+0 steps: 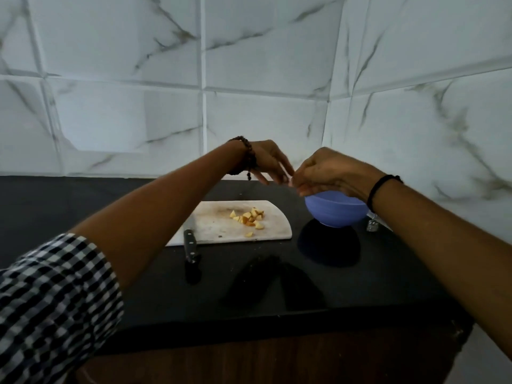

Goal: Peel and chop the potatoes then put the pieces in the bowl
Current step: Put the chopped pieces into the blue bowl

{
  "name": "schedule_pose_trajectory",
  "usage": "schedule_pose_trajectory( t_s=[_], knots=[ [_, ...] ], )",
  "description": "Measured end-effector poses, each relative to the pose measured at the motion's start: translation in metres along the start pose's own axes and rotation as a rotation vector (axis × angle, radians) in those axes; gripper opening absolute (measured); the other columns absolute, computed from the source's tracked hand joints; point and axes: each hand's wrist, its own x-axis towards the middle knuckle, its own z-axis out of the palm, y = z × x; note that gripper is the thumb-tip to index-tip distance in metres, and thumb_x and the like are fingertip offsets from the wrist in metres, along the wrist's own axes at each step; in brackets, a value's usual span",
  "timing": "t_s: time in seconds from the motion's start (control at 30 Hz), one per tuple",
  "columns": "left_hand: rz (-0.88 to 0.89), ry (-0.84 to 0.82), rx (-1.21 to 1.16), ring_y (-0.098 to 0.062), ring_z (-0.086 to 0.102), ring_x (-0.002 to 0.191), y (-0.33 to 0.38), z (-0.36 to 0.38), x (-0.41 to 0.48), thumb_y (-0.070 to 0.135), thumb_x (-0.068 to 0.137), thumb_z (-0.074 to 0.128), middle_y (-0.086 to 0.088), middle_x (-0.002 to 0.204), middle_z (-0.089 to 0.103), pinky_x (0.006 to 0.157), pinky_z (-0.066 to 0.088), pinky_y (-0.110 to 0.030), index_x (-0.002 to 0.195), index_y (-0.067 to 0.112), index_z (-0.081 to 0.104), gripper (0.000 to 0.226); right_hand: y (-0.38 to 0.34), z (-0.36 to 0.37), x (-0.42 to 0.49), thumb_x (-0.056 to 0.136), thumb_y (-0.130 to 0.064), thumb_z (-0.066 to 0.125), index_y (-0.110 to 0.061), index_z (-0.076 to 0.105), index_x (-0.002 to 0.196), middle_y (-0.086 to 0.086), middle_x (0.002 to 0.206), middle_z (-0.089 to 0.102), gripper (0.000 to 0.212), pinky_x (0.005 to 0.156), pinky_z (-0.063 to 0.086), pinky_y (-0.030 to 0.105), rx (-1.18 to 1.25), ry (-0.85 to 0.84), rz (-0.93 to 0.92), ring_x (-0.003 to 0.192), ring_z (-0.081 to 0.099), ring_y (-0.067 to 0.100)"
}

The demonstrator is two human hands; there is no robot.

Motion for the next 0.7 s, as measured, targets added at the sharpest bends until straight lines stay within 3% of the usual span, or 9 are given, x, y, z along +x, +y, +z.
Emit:
schedule_pose_trajectory(
  t_s=[0.07, 0.1, 0.2, 0.3, 0.4, 0.53, 0.63, 0.7],
  knots=[
    [-0.060, -0.024, 0.103, -0.014, 0.064, 0.108, -0.020, -0.006, -0.006, 0.009, 0.091, 0.063, -0.007, 0.119, 0.068, 0.094, 0.053, -0.035, 0.122, 0.013, 0.064, 0.032, 0.000, 0.019, -0.004, 0.074, -0.009, 0.087, 0.009, 0.070, 0.104, 0.019, 0.102, 0.074, 0.038, 0.087, 0.060, 0.033, -0.052, -0.141, -0.001, 0.091, 0.073, 0.024],
    [-0.097, -0.050, 0.146, -0.015, 0.064, 0.110, -0.030, -0.008, -0.009, 0.010, 0.090, 0.065, -0.007, 0.121, 0.067, 0.096, 0.052, -0.038, 0.124, 0.014, 0.063, 0.034, 0.000, 0.028, -0.008, 0.070, -0.015, 0.090, 0.006, 0.071, 0.104, 0.015, 0.100, 0.075, 0.044, 0.084, 0.060, 0.029, -0.103, -0.198, 0.007, 0.091, 0.073, 0.021],
    [-0.195, -0.135, 0.265, -0.016, 0.060, 0.113, -0.058, -0.008, -0.016, 0.012, 0.082, 0.074, -0.001, 0.124, 0.064, 0.095, 0.053, -0.035, 0.126, 0.019, 0.060, 0.047, 0.000, 0.055, -0.015, 0.067, -0.026, 0.092, -0.001, 0.071, 0.111, 0.001, 0.099, 0.070, 0.054, 0.058, 0.055, 0.012, -0.227, -0.288, 0.038, 0.076, 0.068, 0.009],
    [-0.221, -0.182, 0.301, -0.016, 0.056, 0.117, -0.076, -0.005, -0.019, 0.008, 0.079, 0.076, 0.000, 0.128, 0.061, 0.096, 0.051, -0.034, 0.129, 0.020, 0.058, 0.055, 0.002, 0.072, -0.007, 0.071, -0.023, 0.090, -0.003, 0.070, 0.110, -0.002, 0.095, 0.067, 0.047, 0.051, 0.048, 0.007, -0.297, -0.270, 0.041, 0.072, 0.060, 0.005],
    [-0.211, -0.149, 0.262, -0.020, 0.056, 0.119, -0.088, -0.006, -0.022, 0.005, 0.080, 0.074, -0.004, 0.129, 0.061, 0.098, 0.051, -0.037, 0.130, 0.015, 0.058, 0.054, 0.008, 0.083, 0.007, 0.071, -0.027, 0.090, -0.011, 0.073, 0.108, -0.001, 0.098, 0.068, 0.044, 0.073, 0.054, 0.019, -0.390, -0.168, -0.032, 0.083, 0.060, 0.008],
    [-0.208, -0.067, 0.217, -0.023, 0.060, 0.113, -0.103, -0.007, -0.021, 0.005, 0.080, 0.074, -0.009, 0.126, 0.062, 0.092, 0.053, -0.034, 0.130, 0.007, 0.058, 0.052, 0.020, 0.090, 0.027, 0.075, -0.026, 0.087, -0.013, 0.074, 0.098, 0.002, 0.098, 0.073, 0.029, 0.082, 0.060, 0.029, -0.361, 0.003, -0.074, 0.086, 0.069, 0.013],
    [-0.226, -0.095, 0.211, -0.016, 0.065, 0.091, -0.109, -0.006, -0.020, 0.020, 0.077, 0.080, -0.008, 0.111, 0.064, 0.088, 0.053, -0.030, 0.113, 0.009, 0.060, 0.043, 0.021, 0.085, 0.032, 0.076, -0.030, 0.086, -0.010, 0.073, 0.094, 0.003, 0.094, 0.072, 0.029, 0.082, 0.060, 0.030, -0.319, -0.058, -0.002, 0.083, 0.071, 0.015],
    [-0.236, -0.146, 0.256, -0.014, 0.059, 0.086, -0.111, -0.005, -0.017, 0.032, 0.073, 0.082, -0.004, 0.099, 0.056, 0.090, 0.049, -0.030, 0.099, 0.018, 0.050, 0.043, 0.020, 0.081, 0.033, 0.075, -0.032, 0.086, -0.006, 0.070, 0.105, 0.005, 0.101, 0.069, 0.043, 0.087, 0.059, 0.032, -0.344, -0.176, 0.046, 0.086, 0.070, 0.017]
  ],
)
